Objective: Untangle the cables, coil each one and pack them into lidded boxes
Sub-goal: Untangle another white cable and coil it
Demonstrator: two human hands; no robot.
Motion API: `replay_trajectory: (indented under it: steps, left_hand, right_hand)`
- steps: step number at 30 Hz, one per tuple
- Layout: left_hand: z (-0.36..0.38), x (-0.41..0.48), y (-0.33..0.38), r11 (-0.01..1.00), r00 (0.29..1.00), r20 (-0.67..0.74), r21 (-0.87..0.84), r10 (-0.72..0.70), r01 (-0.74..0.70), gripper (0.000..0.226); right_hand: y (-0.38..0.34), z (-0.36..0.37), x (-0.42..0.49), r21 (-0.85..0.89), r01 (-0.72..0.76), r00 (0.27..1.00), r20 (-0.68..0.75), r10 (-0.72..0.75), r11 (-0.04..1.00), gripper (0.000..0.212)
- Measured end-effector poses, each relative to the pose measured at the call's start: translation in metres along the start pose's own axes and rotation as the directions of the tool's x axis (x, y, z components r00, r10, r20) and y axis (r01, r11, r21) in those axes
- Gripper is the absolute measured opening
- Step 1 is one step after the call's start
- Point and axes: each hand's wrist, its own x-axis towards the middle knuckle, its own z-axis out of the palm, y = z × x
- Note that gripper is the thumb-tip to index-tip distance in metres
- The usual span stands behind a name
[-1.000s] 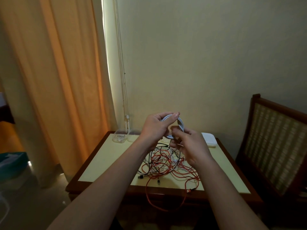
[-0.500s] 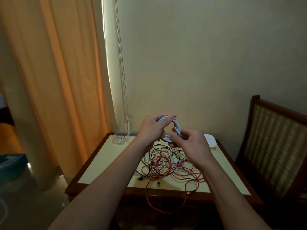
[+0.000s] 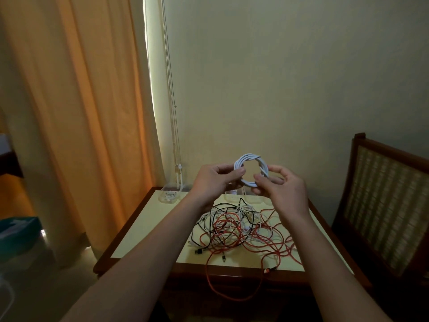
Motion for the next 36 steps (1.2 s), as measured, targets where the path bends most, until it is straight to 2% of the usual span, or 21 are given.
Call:
replay_trajectory:
  steps: [6,9,13,16,19,21,22,24,26,28,31,34,36]
  left_hand:
    - [0.002,0.012,-0.013,0.997,0.968,-0.24,0.012,-0.071,0.077,0.021]
    - [0.0,0.011,-0.014,0.992,0.964,-0.237,0.019,-0.117,0.125,0.021]
    - [-0.006,0.006,-0.008,0.966,0.963,-0.154,0.1,-0.222,0.238,0.027]
    - [-0.007,0.005,0.0,0.934,0.938,-0.045,-0.12,-0.343,0.336,0.018]
    - [-0.012,0.004,0.002,0.832,0.905,0.07,-0.37,-0.419,0.414,0.017]
    - [-0.014,0.002,-0.004,0.82,0.917,0.085,-0.42,-0.39,0.388,0.023]
    - [-0.014,0.001,-0.009,0.851,0.933,0.068,-0.391,-0.353,0.351,0.028]
    - [-0.014,0.0,-0.018,0.949,0.971,0.0,-0.213,-0.238,0.232,0.031]
    - [-0.014,-0.001,-0.026,0.993,0.993,-0.015,-0.035,-0.117,0.116,0.027]
    - [-0.012,0.0,-0.03,0.999,0.999,0.017,0.016,-0.049,0.049,0.026]
    - [-0.007,0.003,-0.03,1.0,1.0,0.013,0.005,-0.022,0.022,0.031]
    - [-0.004,0.006,-0.028,0.999,0.995,-0.086,0.01,0.042,-0.041,0.025]
    - [-0.003,0.008,-0.027,0.993,0.977,-0.189,0.093,0.095,-0.079,0.025]
  right_hand:
    - [0.004,0.0,0.001,-0.022,0.027,0.994,0.107,-0.024,0.999,0.033]
    - [0.011,0.0,0.007,-0.072,0.006,0.998,0.058,-0.002,0.997,0.038]
    - [0.021,0.003,0.013,-0.213,0.021,0.999,-0.031,-0.028,0.977,0.037]
    - [0.022,0.006,0.013,-0.267,0.063,0.994,-0.065,-0.083,0.962,0.03]
    - [0.018,0.007,0.012,-0.298,0.099,0.99,-0.069,-0.125,0.95,0.024]
    - [0.017,0.009,0.011,-0.315,0.112,0.991,-0.04,-0.131,0.943,0.023]
    - [0.017,0.01,0.01,-0.316,0.108,0.992,-0.03,-0.123,0.943,0.022]
    - [0.02,0.013,0.009,-0.307,0.083,0.995,-0.024,-0.095,0.948,0.024]
    - [0.023,0.014,0.009,-0.298,0.067,0.997,-0.025,-0.078,0.952,0.025]
    - [0.024,0.016,0.007,-0.3,0.073,0.996,-0.027,-0.085,0.951,0.023]
    - [0.024,0.02,0.005,-0.323,0.108,0.993,-0.012,-0.118,0.94,0.019]
    - [0.023,0.023,0.003,-0.3,0.18,0.983,0.028,-0.18,0.937,0.02]
    - [0.023,0.026,-0.001,-0.263,0.227,0.974,0.05,-0.222,0.938,0.023]
